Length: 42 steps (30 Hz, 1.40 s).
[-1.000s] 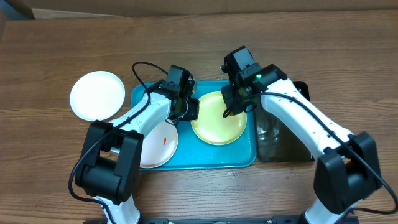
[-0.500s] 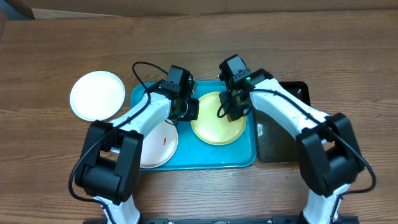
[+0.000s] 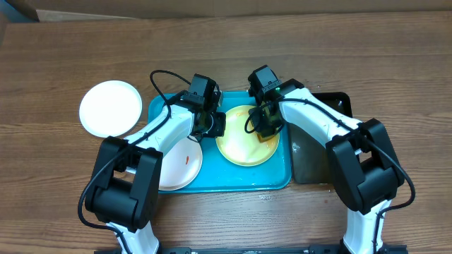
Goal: Clean dirty plates on tray and stack at the side
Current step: 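Wipe the yellow-green plate with the sponge in the right gripper, then return the sponge to the black tray, release it, raise right gripper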
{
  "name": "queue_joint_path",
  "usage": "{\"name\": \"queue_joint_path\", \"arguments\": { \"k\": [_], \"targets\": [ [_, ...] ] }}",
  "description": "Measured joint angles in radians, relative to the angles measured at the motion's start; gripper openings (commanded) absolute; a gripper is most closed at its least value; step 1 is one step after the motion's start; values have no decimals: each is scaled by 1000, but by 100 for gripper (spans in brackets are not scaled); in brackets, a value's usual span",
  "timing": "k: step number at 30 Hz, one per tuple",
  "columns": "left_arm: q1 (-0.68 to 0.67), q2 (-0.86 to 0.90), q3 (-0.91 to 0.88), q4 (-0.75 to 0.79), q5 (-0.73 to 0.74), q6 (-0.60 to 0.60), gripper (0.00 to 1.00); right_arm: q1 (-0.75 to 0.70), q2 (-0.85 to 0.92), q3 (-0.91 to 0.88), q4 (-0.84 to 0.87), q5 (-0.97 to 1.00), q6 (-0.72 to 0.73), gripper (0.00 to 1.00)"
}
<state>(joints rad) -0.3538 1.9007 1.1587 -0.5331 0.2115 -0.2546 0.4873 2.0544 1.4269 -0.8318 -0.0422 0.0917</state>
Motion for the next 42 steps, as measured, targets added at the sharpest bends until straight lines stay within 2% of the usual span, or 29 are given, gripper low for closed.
{"name": "queue_joint_path", "arguments": {
  "k": [12, 20, 23, 27, 32, 36, 42],
  "targets": [
    [0, 0, 0, -3, -7, 0, 4, -10, 14, 0, -27, -262, -10, 4],
    [0, 0, 0, -3, -6, 0, 4, -13, 41, 0, 27, -497, 32, 4],
    [0, 0, 0, -1, -6, 0, 4, -30, 52, 38, -17, -591, 40, 4],
    [0, 0, 0, -1, -6, 0, 5, -93, 54, 167, -163, -657, 40, 4],
    [0, 0, 0, -1, -6, 0, 8, -224, 53, 331, -433, -647, -7, 4],
    [0, 0, 0, -1, -6, 0, 11, -331, 53, 360, -582, -514, -25, 4],
    [0, 0, 0, -1, -6, 1, 25, -434, 53, 358, -653, -264, -16, 4]
  ]
}}
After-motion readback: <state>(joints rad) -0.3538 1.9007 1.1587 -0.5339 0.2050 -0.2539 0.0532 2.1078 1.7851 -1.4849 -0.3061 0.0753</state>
